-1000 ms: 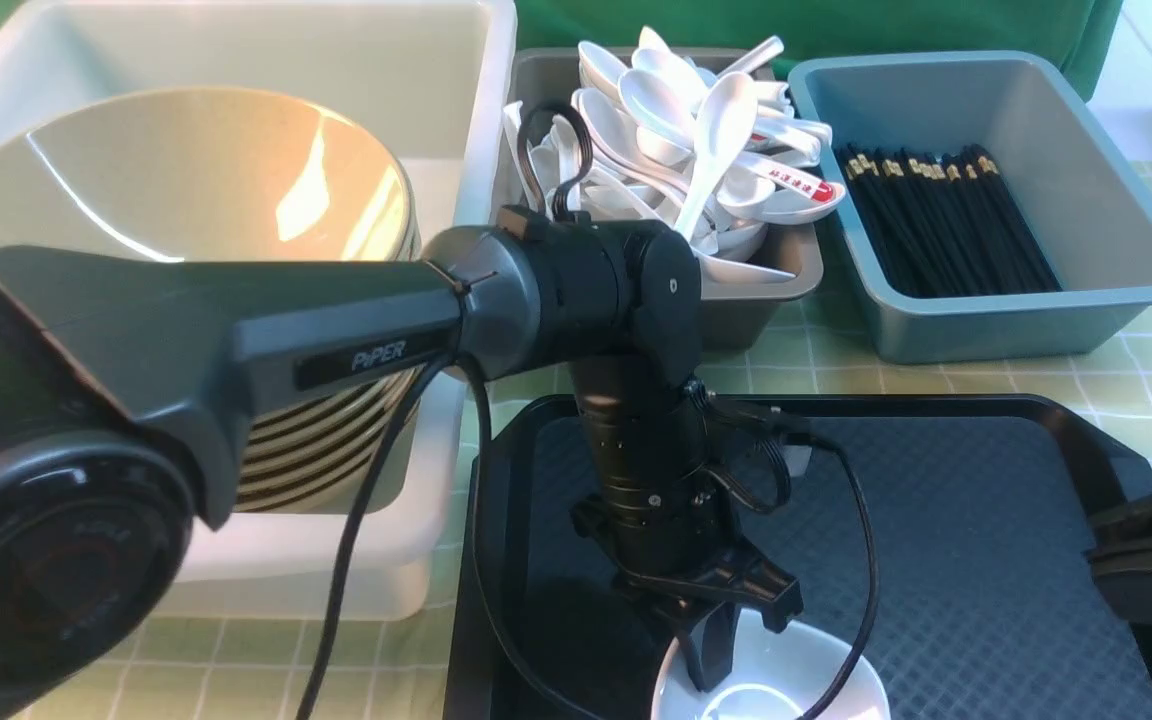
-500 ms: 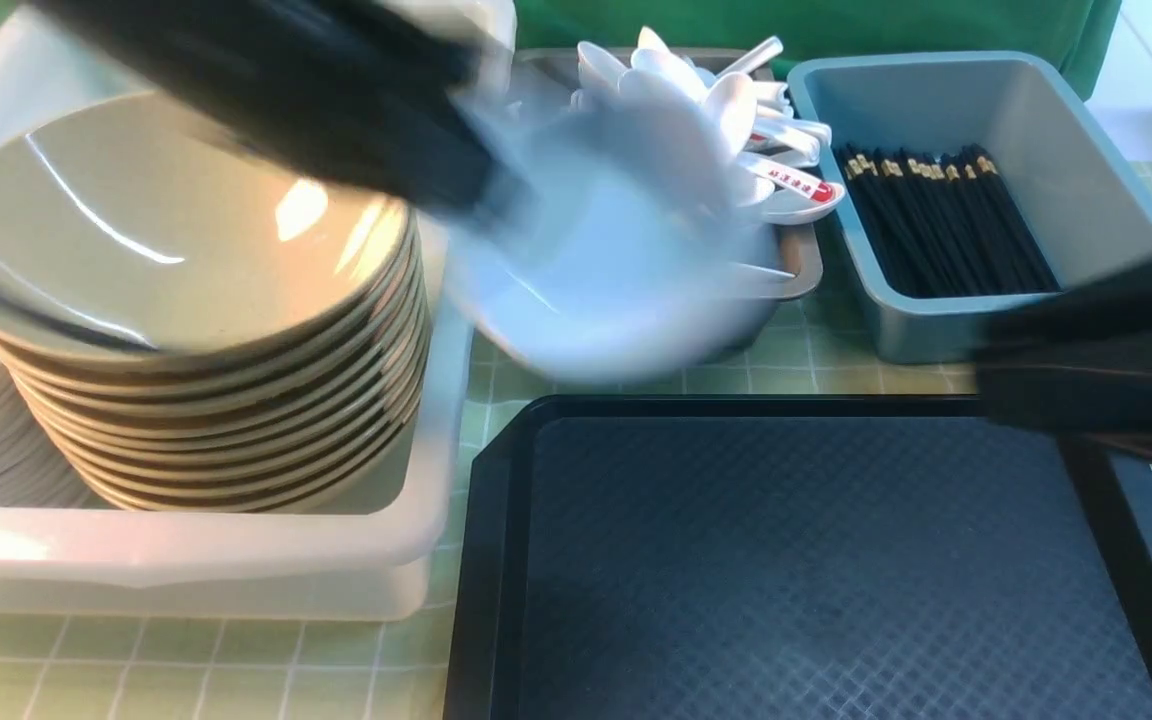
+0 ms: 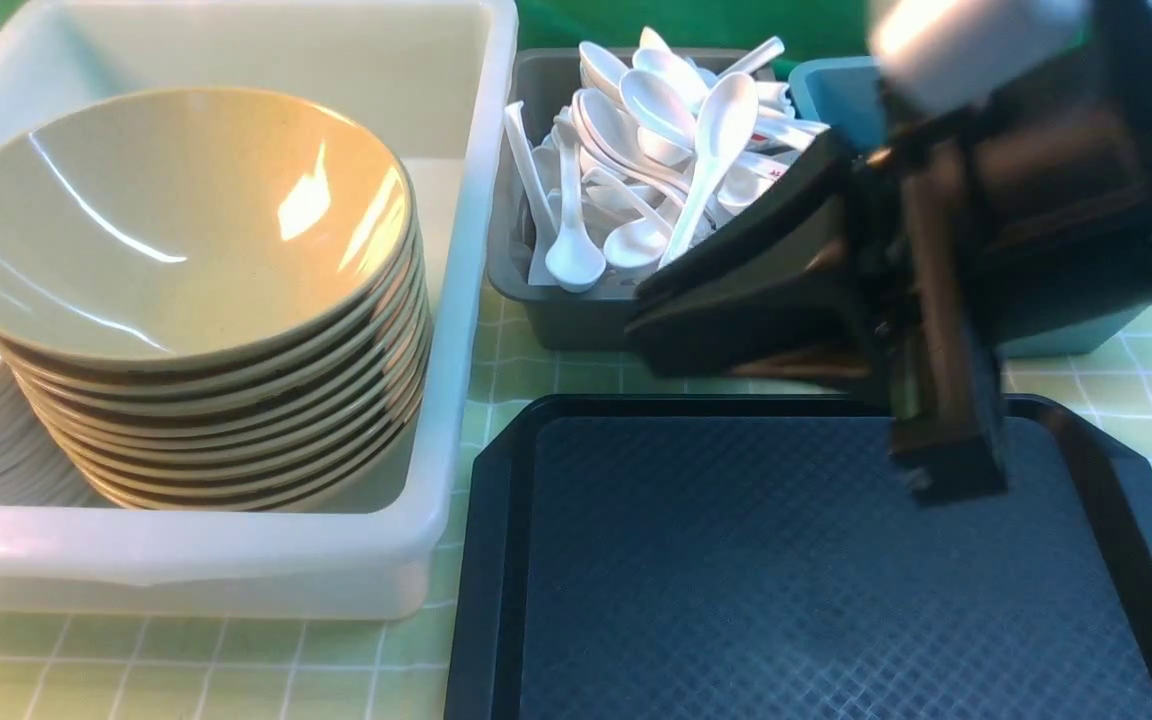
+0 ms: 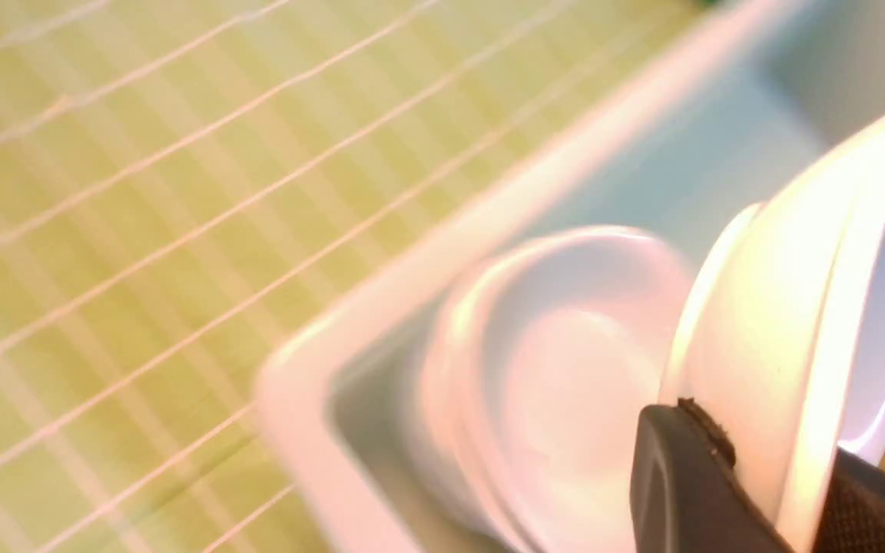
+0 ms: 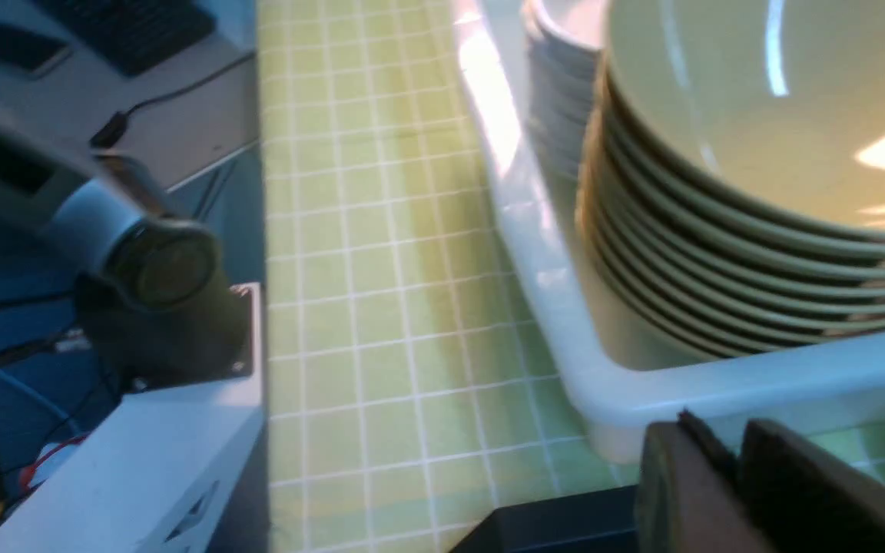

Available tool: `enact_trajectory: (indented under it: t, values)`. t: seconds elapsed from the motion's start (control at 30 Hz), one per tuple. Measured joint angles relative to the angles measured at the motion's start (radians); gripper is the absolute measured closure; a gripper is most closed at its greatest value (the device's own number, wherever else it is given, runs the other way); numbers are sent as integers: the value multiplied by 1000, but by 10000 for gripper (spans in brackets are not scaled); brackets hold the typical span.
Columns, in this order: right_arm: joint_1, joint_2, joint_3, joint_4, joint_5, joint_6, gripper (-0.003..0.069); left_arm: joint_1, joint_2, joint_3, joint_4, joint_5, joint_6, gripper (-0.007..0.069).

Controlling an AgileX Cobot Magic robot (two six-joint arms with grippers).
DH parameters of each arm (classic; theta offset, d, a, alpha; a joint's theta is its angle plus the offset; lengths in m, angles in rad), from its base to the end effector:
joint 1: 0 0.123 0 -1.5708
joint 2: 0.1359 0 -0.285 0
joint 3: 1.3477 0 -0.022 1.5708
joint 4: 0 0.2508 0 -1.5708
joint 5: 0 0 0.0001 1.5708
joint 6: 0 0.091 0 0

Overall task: On green table put chopsticks spoon bowls plates into blue grey white boxes.
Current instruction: 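Place the white bowl into the white bin with the other dishes with the left gripper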

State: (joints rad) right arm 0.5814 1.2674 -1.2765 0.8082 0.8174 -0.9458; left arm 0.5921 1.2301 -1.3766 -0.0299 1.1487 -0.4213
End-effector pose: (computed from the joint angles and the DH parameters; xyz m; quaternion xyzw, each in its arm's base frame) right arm 0.1962 0.1864 0.4103 -0.4877 0.6929 0.2973 0.4401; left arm 0.1975 0.1298 0.4094 -0.4606 0.8270 0.0126 0.3221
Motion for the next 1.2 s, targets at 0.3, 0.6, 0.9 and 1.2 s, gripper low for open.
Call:
enact_trajectory:
  t: [0.3,0.6,0.9,1.2]
  values:
    - [7,3,0,2,17,-18,536,-1,169,7,-79,20,-15,610]
    - [7,3,0,3,36,-18,528,-2,204,7,-97,72,-12,524]
    - [6,-2,0,-3,91,-34,522,-5,188,7,-72,89,15,218]
    - [-111,-64,9,-222,103,209,513,-188,-37,-3,16,75,157,11]
